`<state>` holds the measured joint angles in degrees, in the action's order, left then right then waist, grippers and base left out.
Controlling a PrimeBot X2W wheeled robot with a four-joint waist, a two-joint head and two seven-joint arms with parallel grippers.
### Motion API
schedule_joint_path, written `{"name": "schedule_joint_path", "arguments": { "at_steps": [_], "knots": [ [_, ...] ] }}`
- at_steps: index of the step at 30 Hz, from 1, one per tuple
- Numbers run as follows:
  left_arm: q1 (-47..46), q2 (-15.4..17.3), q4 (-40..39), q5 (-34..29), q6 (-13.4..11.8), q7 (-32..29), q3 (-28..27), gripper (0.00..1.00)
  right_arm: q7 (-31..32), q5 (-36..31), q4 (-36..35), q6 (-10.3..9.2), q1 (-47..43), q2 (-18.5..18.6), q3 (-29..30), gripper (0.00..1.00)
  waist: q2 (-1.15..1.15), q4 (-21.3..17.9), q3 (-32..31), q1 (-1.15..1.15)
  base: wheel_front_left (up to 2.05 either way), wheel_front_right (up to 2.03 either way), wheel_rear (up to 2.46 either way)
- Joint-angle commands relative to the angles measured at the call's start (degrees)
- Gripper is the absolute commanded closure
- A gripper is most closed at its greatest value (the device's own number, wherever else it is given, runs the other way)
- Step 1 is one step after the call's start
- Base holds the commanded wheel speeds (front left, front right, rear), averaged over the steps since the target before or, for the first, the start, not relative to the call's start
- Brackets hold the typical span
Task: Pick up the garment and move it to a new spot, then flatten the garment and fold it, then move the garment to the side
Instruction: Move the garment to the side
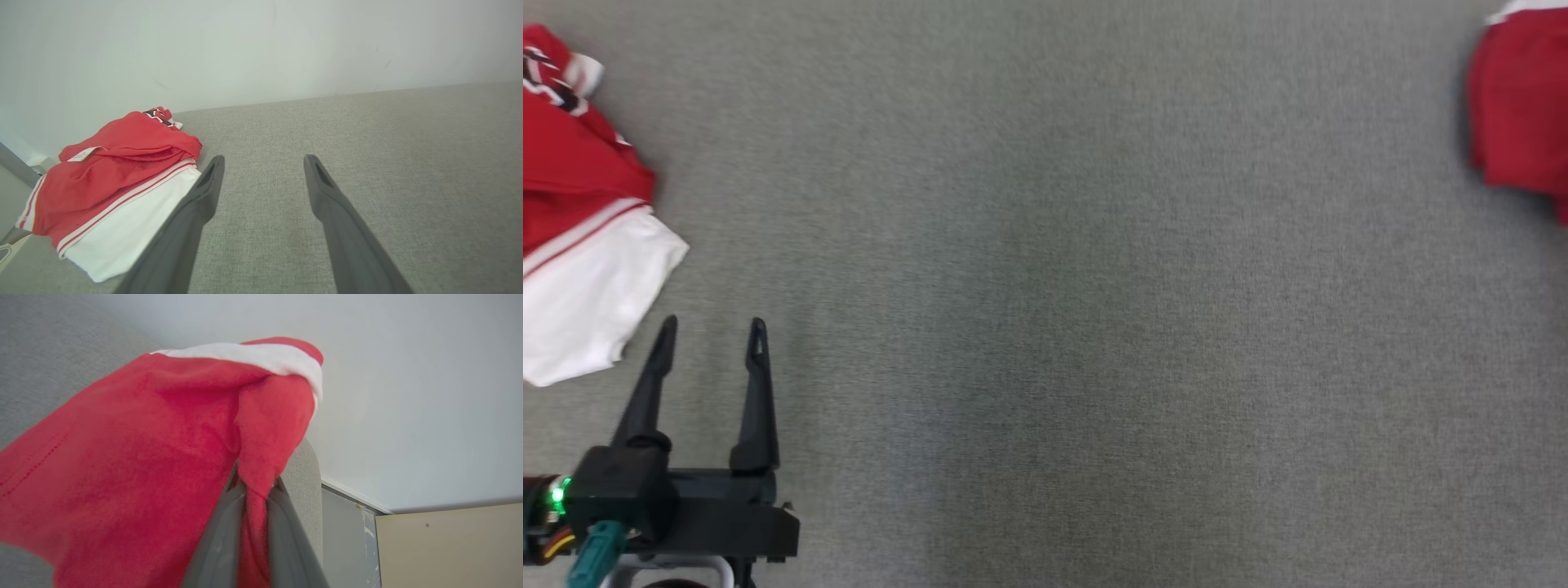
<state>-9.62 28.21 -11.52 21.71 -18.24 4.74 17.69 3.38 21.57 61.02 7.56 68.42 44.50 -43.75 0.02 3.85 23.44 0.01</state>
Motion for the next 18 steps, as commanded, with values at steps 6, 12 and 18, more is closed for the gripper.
{"name": "schedule_joint_path", "arguments": {
  "at_steps": [6,12,18],
  "knots": [
    [0.91,2.12,-4.23,-1.06,-1.79,-1.56,-1.49,0.00,-0.34,1.81,1.73,-0.12,4.72,4.31,-4.76,1.00,-0.02,-2.94,5.33,-0.01,0.00,0.00,0.00],
    [1.39,2.81,-6.18,-1.32,-2.45,-2.11,-2.02,0.00,-1.10,1.01,3.87,-0.12,7.70,4.91,-8.14,1.00,-0.02,-3.13,6.31,-0.01,0.00,0.00,0.00],
    [1.89,3.14,-7.16,-1.40,-2.95,-2.16,-2.13,0.00,-3.74,-0.05,5.15,-0.12,10.93,5.25,-10.70,1.00,-0.02,-2.84,7.01,-0.01,0.00,0.00,0.00]
  ]
}}
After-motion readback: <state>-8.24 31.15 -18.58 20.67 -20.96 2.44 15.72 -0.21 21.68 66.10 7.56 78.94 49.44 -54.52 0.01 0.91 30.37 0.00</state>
